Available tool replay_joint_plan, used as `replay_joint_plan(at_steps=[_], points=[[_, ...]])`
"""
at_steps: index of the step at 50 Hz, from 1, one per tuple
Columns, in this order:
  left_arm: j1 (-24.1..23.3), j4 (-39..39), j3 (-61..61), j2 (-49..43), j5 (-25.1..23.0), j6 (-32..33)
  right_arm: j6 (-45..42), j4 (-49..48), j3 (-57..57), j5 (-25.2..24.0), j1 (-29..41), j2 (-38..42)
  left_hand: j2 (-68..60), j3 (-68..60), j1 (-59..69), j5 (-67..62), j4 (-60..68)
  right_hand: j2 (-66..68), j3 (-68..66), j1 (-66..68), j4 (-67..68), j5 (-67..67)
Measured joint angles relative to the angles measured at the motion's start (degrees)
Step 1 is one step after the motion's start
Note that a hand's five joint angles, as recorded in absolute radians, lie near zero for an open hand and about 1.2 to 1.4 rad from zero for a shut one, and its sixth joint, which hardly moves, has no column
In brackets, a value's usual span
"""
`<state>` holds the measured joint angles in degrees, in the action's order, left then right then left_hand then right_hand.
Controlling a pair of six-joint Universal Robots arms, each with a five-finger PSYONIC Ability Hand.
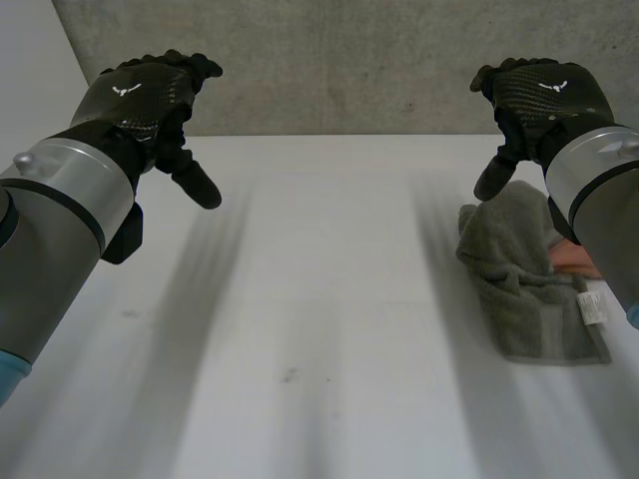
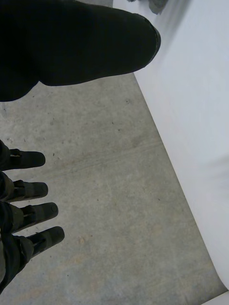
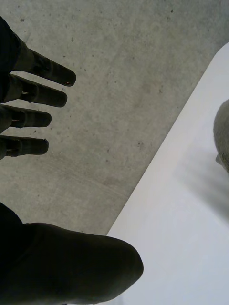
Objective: Fold the towel.
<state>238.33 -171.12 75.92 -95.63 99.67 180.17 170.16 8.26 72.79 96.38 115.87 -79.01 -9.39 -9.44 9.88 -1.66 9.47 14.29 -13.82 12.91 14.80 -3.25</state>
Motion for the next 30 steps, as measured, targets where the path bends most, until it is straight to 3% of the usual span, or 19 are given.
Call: replay_joint_plan(at_steps=[30], points=[[-0.6,-1.0,0.3,-0.6,0.0,0.1,-1.5,-0.1,-1.5,-0.1,-2.2,2.5,0.0,0.0,0.0,0.0,0.0,0.0,0.0,0.0,0.0,0.0]])
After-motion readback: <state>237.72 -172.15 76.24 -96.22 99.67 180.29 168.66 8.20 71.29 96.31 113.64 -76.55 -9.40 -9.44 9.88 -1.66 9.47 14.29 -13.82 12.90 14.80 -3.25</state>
